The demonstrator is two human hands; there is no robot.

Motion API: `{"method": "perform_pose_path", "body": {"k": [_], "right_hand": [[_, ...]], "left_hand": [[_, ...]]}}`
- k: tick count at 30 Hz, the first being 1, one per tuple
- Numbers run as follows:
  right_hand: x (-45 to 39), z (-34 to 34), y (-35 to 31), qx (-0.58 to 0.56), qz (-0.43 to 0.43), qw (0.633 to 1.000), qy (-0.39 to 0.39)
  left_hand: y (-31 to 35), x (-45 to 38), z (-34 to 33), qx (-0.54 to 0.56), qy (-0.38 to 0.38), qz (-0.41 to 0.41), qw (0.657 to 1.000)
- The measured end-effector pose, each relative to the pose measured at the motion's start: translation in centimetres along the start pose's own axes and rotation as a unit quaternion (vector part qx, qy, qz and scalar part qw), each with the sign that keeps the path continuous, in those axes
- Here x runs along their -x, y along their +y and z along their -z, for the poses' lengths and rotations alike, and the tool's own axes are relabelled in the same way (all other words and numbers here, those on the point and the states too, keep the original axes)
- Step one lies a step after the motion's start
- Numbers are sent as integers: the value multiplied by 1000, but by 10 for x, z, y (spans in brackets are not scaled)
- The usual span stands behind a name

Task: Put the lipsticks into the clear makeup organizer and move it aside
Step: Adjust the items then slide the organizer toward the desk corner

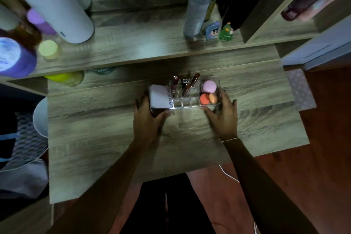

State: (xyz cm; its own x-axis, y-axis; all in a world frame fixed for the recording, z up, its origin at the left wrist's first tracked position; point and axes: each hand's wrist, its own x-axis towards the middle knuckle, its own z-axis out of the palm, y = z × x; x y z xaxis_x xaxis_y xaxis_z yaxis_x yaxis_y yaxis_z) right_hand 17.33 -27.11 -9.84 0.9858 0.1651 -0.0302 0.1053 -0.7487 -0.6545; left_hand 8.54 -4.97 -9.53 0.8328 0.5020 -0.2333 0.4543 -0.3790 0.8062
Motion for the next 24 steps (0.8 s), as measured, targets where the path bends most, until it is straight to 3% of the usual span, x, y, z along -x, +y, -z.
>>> {"method": "perform_pose_path", "body": {"k": [24], "right_hand": [[-20, 70, 69, 13, -5, 1000, 22]], "left_hand": [[52, 4, -85, -41, -2, -8, 999]]}}
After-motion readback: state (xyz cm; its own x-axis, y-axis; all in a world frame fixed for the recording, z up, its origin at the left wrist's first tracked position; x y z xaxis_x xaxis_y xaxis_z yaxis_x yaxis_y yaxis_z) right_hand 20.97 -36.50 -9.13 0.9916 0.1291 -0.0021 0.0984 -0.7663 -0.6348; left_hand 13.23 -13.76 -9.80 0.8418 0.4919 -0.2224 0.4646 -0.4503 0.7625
